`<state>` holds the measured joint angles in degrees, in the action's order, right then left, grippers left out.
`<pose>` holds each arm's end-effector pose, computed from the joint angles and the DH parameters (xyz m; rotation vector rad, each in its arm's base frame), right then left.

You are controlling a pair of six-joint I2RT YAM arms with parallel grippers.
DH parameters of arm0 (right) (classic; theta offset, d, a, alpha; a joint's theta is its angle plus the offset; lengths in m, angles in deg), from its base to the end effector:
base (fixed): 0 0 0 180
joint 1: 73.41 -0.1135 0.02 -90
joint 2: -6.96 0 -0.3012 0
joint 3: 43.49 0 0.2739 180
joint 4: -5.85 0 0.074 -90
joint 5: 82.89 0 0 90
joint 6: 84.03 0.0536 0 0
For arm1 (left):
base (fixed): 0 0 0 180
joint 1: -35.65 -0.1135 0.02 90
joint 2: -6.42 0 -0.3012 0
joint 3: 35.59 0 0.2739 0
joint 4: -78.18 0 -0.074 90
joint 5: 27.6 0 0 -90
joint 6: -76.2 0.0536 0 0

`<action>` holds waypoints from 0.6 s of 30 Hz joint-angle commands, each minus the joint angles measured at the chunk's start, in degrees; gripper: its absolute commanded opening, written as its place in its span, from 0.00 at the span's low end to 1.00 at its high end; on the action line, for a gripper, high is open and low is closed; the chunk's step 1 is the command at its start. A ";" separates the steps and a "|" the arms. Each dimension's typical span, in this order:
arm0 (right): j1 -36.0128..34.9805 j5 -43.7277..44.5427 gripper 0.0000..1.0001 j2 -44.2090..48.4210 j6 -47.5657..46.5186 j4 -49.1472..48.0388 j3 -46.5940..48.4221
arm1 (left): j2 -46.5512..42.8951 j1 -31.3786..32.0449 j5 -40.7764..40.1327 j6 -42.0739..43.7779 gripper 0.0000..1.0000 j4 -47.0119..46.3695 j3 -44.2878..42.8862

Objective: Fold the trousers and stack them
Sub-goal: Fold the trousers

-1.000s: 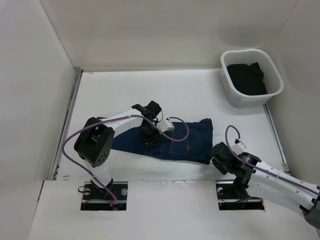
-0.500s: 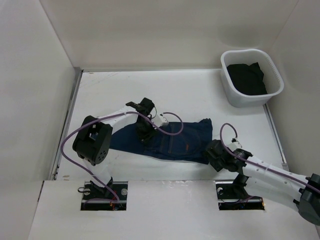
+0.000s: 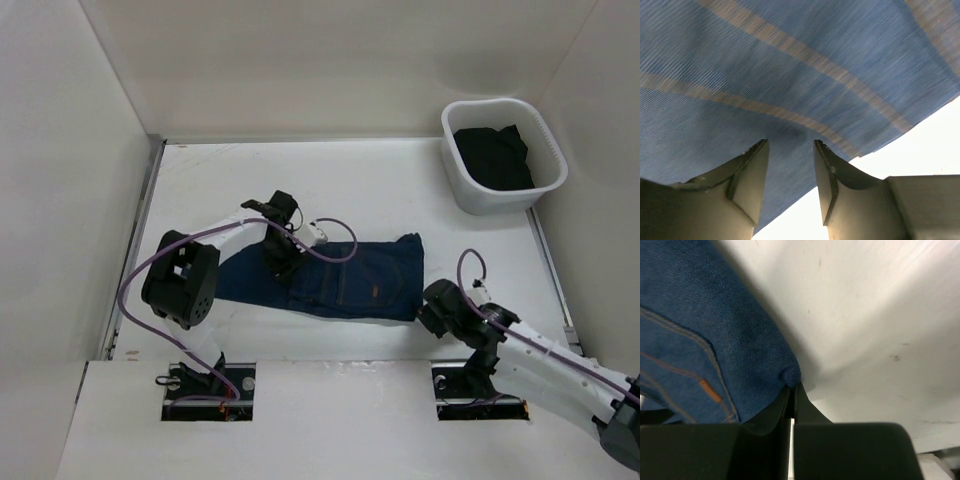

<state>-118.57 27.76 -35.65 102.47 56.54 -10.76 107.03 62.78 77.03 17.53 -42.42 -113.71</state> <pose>0.1045 0.0783 0.1623 1.2367 2.2863 0.4887 0.3020 -0.1700 0.1802 1.4731 2.5773 -0.3731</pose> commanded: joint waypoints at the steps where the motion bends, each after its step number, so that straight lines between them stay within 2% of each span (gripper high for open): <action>1: 4.85 4.40 0.00 5.07 -6.30 8.52 5.05 | -5.51 -2.30 1.71 0.57 0.41 0.19 -2.37; 4: 9.43 5.11 0.00 7.19 -18.24 8.81 9.18 | -8.94 -4.41 2.59 0.57 0.45 1.07 -4.13; 7: 11.72 5.81 0.00 4.74 -31.69 8.10 14.88 | -11.40 -7.31 2.16 1.36 0.49 2.39 -4.58; 13: 10.50 12.66 0.00 -3.69 -51.12 8.63 28.33 | -9.48 -18.03 -4.51 2.51 0.47 4.94 -1.33; 18: 8.13 8.37 0.00 -9.24 -67.83 3.01 35.55 | -6.14 -23.92 -9.18 1.98 0.46 2.39 2.10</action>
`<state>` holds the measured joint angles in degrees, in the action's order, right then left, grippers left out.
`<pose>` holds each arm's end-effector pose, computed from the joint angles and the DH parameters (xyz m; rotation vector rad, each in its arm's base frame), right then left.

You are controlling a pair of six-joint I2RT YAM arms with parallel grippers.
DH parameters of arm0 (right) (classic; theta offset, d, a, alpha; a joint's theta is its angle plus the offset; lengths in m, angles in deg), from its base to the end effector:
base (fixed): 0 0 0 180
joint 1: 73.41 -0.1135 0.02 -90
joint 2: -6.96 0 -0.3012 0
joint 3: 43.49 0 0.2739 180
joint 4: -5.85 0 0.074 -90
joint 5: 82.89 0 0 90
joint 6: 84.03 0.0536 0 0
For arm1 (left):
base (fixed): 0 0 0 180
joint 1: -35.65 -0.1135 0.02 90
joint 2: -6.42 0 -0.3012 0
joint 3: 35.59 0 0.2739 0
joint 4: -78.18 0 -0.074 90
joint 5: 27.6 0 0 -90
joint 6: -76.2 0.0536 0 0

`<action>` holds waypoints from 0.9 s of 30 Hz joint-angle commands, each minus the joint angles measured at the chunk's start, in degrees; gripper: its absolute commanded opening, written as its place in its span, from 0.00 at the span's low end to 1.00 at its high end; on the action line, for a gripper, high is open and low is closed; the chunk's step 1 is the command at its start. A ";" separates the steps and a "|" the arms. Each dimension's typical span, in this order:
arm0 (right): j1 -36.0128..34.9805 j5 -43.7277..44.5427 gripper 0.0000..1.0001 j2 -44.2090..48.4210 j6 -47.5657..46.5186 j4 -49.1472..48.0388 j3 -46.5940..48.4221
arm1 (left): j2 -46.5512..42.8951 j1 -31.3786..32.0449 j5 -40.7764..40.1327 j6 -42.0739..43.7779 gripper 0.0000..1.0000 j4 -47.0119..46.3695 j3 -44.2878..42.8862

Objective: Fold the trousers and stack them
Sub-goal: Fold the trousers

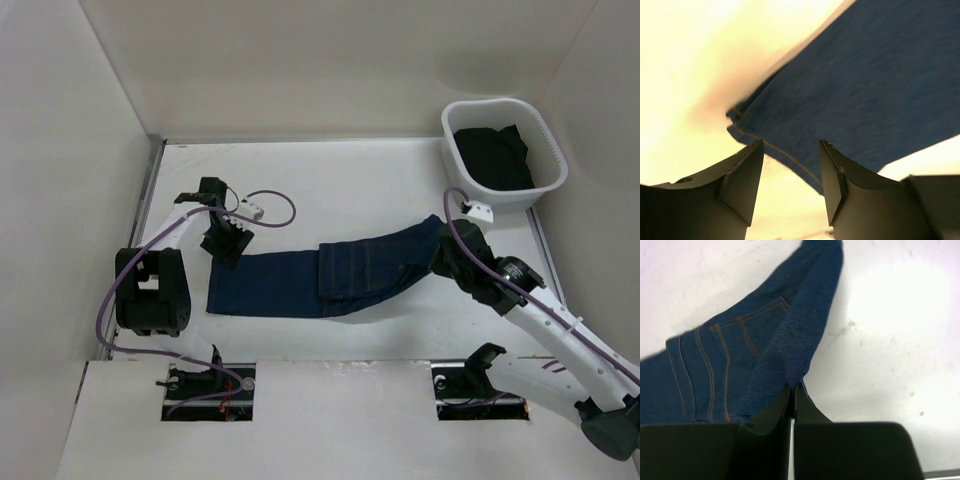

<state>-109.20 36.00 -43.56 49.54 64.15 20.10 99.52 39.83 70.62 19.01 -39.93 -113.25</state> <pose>0.1615 0.0845 0.3221 0.3878 2.2118 0.1445 0.3267 -0.0316 0.2174 0.9386 2.7332 -0.1219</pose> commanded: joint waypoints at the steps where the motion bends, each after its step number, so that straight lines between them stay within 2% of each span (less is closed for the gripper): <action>1: -1.25 -1.36 0.00 -2.12 -17.18 -5.47 5.74 | 2.25 -1.41 -2.95 0.41 0.45 -0.10 1.82; 9: -1.43 -7.35 0.00 -2.74 -27.82 -7.94 8.82 | 9.02 -4.05 -5.59 -1.70 0.41 -2.56 1.91; 14: -4.50 -9.89 0.00 -5.19 -34.50 -8.12 13.21 | 11.57 -4.58 -3.67 -1.79 0.22 -3.62 0.68; 18: -8.97 -12.09 0.00 -10.64 -39.60 -10.66 18.22 | 13.94 -3.97 -0.15 -2.06 0.09 -3.88 -1.78; 22: -14.95 -16.31 0.00 -17.92 -43.39 -13.30 25.51 | 15.79 -3.79 1.00 -2.14 0.08 -3.88 -5.12; 27: -23.74 -17.46 0.00 -31.80 -47.34 -15.06 38.59 | 17.20 -5.37 1.00 -2.23 0.08 -3.53 -8.37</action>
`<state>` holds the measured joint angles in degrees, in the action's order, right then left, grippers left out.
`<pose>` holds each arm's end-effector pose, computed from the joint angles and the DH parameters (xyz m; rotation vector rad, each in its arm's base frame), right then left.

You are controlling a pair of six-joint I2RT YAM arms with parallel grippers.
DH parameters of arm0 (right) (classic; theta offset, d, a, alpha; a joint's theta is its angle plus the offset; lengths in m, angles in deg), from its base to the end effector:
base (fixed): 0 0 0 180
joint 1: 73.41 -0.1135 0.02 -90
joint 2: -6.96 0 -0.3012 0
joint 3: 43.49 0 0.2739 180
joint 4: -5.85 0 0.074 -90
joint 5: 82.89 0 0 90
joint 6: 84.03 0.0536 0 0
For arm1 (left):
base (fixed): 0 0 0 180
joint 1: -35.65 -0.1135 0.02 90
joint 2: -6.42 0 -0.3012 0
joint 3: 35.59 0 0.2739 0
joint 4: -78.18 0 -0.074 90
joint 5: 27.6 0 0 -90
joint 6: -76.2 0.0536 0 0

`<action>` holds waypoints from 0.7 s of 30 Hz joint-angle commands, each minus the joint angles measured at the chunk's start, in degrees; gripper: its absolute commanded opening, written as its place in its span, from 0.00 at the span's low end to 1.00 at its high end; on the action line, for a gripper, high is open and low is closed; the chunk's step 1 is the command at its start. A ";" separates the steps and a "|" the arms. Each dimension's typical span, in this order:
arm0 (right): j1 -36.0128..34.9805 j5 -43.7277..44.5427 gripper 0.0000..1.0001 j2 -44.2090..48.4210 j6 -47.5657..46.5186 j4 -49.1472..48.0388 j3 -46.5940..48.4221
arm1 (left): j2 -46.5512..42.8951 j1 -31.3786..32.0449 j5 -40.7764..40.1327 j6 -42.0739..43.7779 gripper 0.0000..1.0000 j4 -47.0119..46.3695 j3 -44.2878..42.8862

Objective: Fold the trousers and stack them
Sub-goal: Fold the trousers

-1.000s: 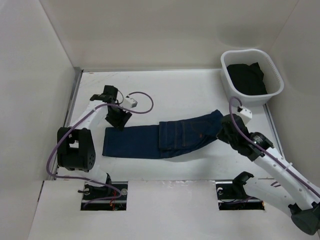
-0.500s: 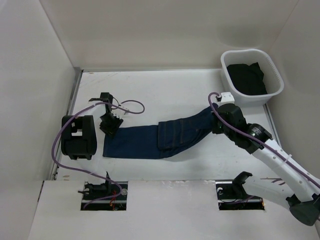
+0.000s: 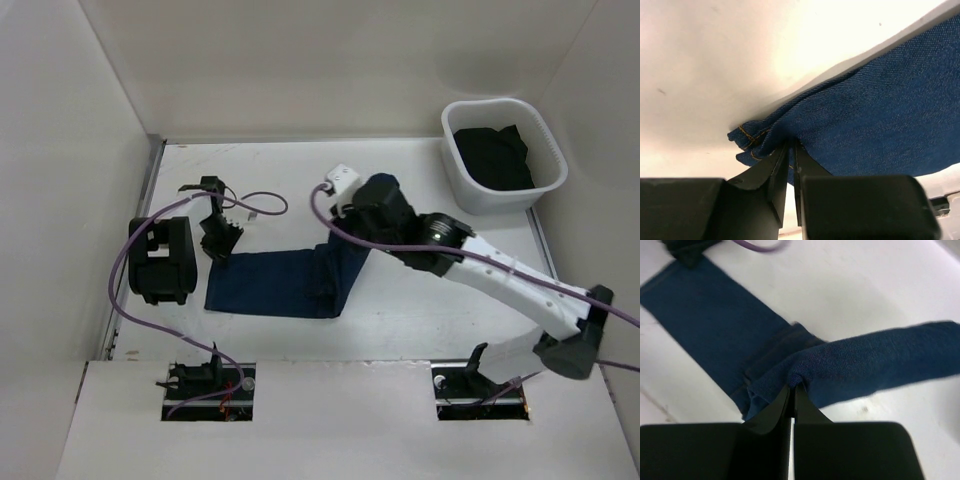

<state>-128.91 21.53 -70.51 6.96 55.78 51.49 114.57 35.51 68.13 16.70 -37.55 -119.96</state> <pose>0.1935 0.2579 0.4224 -0.8430 1.9594 0.3162 0.3688 -0.0045 0.1620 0.8089 2.9713 -0.1348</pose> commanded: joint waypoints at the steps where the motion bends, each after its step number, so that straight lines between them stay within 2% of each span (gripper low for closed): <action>1: -5.26 -2.99 0.00 -7.49 -5.56 -7.21 10.19 | 2.14 -1.39 3.58 0.08 0.08 -5.74 -2.01; 9: -8.35 -7.55 0.00 -21.39 -9.87 -8.36 29.19 | 2.85 -3.07 7.27 -0.53 0.09 -5.73 -1.84; 13: -9.13 -13.52 0.00 -25.09 -10.31 -8.27 33.68 | 2.84 -4.12 8.59 -1.32 0.11 -6.18 -2.54; 17: -10.01 -15.12 0.00 -29.74 -10.49 -8.27 37.81 | 3.73 -6.66 8.68 -2.20 0.11 -6.18 -4.47; 21: -10.37 -14.94 0.00 -32.82 -9.52 -9.41 38.44 | 0.05 -12.80 12.00 -5.79 0.20 -6.97 -7.98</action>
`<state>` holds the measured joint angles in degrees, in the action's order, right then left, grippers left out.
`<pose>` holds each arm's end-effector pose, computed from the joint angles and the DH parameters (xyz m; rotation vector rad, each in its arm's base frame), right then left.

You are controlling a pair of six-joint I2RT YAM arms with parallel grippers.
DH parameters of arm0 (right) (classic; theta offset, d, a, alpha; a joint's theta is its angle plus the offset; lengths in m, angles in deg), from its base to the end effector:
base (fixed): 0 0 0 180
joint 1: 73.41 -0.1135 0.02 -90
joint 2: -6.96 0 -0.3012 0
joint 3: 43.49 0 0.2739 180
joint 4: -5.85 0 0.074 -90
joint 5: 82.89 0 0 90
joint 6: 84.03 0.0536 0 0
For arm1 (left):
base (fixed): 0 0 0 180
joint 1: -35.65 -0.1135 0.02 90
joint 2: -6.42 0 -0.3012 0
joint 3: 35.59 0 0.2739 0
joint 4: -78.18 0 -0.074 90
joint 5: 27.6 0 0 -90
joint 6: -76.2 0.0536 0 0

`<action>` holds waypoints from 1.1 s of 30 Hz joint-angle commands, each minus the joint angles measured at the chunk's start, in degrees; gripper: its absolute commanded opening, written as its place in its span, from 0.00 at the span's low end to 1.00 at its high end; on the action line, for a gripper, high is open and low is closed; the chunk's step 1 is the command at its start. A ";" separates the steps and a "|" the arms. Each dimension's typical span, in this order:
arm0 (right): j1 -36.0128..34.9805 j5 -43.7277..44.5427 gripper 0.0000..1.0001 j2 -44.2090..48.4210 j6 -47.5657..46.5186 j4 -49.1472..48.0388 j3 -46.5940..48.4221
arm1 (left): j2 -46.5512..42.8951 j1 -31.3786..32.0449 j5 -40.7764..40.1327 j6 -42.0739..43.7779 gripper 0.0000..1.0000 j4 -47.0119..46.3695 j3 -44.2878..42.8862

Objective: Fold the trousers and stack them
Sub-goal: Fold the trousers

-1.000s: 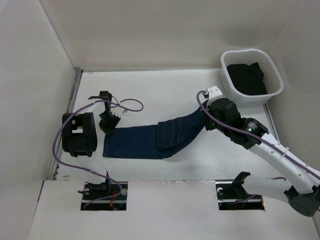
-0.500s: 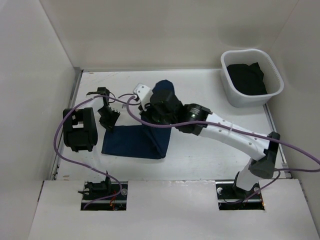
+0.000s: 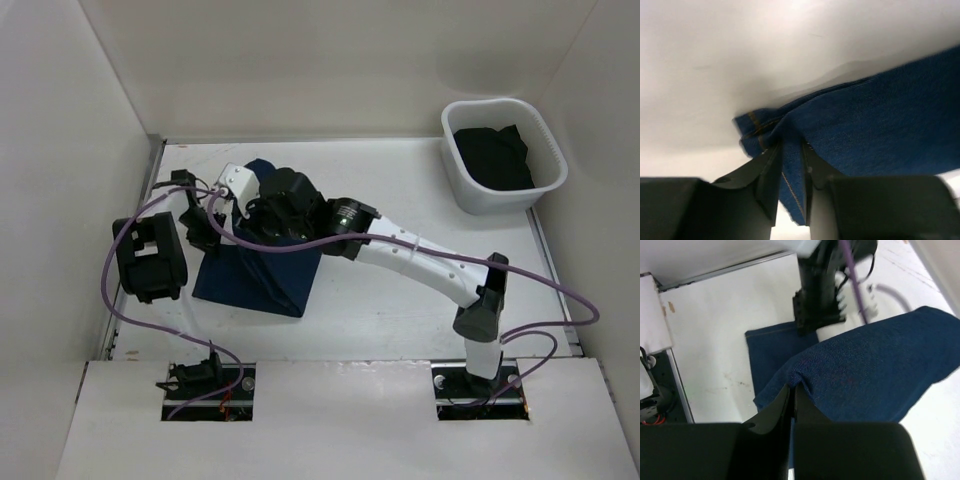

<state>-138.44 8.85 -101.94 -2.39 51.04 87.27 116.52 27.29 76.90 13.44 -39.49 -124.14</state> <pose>0.2079 0.4425 0.4499 -1.1964 1.6394 0.6064 0.3895 0.0437 0.1706 0.5032 2.9041 -0.3088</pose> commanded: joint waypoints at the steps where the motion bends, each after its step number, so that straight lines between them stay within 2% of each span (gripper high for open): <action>1: -0.92 -2.09 0.00 -2.01 0.27 -5.11 2.40 | -2.78 -6.43 4.99 -3.59 0.22 -4.59 -5.21; 5: -1.19 -2.00 0.00 -4.38 1.50 -6.52 1.34 | -4.11 -11.80 8.52 -5.62 0.26 -1.43 -10.14; 8: -1.45 -2.26 0.00 -6.84 2.03 -8.09 2.13 | -4.46 -14.00 8.44 -5.45 0.30 -0.80 -10.76; 13: -1.54 -2.61 0.00 -13.16 2.74 -9.51 10.28 | -3.67 -15.59 8.26 -5.10 0.30 -1.07 -9.10; 15: -1.80 -2.88 0.04 -16.24 2.47 -9.51 13.98 | -3.49 -15.94 8.70 -5.27 0.31 -1.24 -8.57; 17: -2.33 -3.84 0.19 -19.05 2.73 -10.03 15.75 | -3.41 -16.21 8.79 -5.45 0.32 -1.50 -8.48; 19: -3.47 -5.16 0.48 -21.25 2.65 -10.47 16.19 | -3.23 -16.47 8.88 -5.36 0.33 -1.77 -8.65; 20: -4.43 -5.77 0.68 -22.22 2.39 -11.08 16.28 | -3.06 -16.73 8.88 -5.36 0.34 -1.77 -9.00; 21: -5.31 -6.04 0.76 -22.93 2.38 -11.70 16.28 | -2.97 -17.00 8.88 -5.36 0.35 -1.77 -9.44; 22: -6.19 -6.31 0.79 -23.19 2.38 -12.23 16.45 | -2.97 -17.35 8.88 -5.36 0.36 -1.60 -9.97; 24: -7.16 -6.57 0.79 -22.15 3.00 -13.63 16.72 | -3.05 -18.05 8.61 -5.10 0.39 -1.16 -10.93; 27: -6.82 -4.91 0.72 -16.63 7.46 -15.04 13.05 | -4.37 -18.32 8.26 -4.48 0.40 0.24 -12.34; 29: -4.63 -1.93 0.69 -9.96 13.43 -16.18 3.94 | -6.03 -17.88 8.87 -3.96 0.41 1.83 -12.61; 31: -2.25 2.46 0.65 -2.32 21.15 -18.72 -9.84 | -7.97 -15.43 9.23 -2.99 0.42 2.45 -11.04; 33: 0.12 7.55 0.66 4.46 30.11 -20.31 -23.64 | -9.46 -12.53 8.44 -2.11 0.44 1.84 -8.05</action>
<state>-144.12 7.95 -107.41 13.43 36.28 74.76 113.09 10.83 83.56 9.29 -38.66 -133.51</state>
